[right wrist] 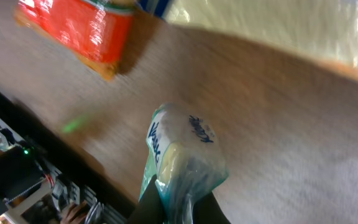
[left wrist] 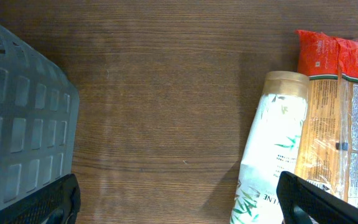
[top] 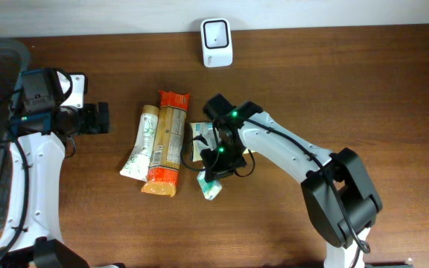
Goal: Scan the item barcode
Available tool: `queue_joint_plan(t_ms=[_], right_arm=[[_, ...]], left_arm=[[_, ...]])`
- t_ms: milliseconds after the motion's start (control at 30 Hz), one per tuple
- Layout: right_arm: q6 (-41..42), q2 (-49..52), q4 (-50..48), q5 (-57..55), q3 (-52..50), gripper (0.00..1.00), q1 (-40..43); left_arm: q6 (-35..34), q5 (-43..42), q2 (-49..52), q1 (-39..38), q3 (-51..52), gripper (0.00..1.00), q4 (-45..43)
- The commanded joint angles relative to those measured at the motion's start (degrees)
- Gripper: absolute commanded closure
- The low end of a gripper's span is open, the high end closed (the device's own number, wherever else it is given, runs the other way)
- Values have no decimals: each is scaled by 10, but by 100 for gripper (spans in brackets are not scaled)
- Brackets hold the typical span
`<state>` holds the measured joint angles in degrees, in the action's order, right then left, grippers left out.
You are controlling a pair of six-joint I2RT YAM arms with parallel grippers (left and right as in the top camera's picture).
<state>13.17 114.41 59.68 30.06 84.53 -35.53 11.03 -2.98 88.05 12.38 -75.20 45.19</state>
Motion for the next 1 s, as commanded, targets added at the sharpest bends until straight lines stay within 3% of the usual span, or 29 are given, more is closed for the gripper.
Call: queue_joint_plan(t_ms=[0,100,200,367,500,600,633,700,733,833,967], right_arm=[[39,33,38,-30,-2,96,11],[39,47,61,-76,-5,96,50],[38,50,-17,-87,-5,96,99],[38,50,-114,-89,-5,96,106],[-9,50,-111,18,-5,96,99],[36,50,-114,23,-7,95,58],[43,50,-118,23,-7,89,48],[43,50,-103,-11,-7,61,39],[43,50,-88,-63,-7,55,42],[9,50,-23,-152,28,52,68],[-56,50,22,-190,69,52,66]], left_arm=[[-5,-4,1,1,1,1,-1],[-5,-4,1,1,1,1,-1],[-5,-4,1,1,1,1,-1],[-5,-4,1,1,1,1,-1],[-5,-4,1,1,1,1,-1],[-5,-4,1,1,1,1,-1],[-5,-4,1,1,1,1,-1],[-5,-4,1,1,1,1,-1],[-5,-4,1,1,1,1,-1],[-5,-4,1,1,1,1,-1],[-5,-4,1,1,1,1,-1]])
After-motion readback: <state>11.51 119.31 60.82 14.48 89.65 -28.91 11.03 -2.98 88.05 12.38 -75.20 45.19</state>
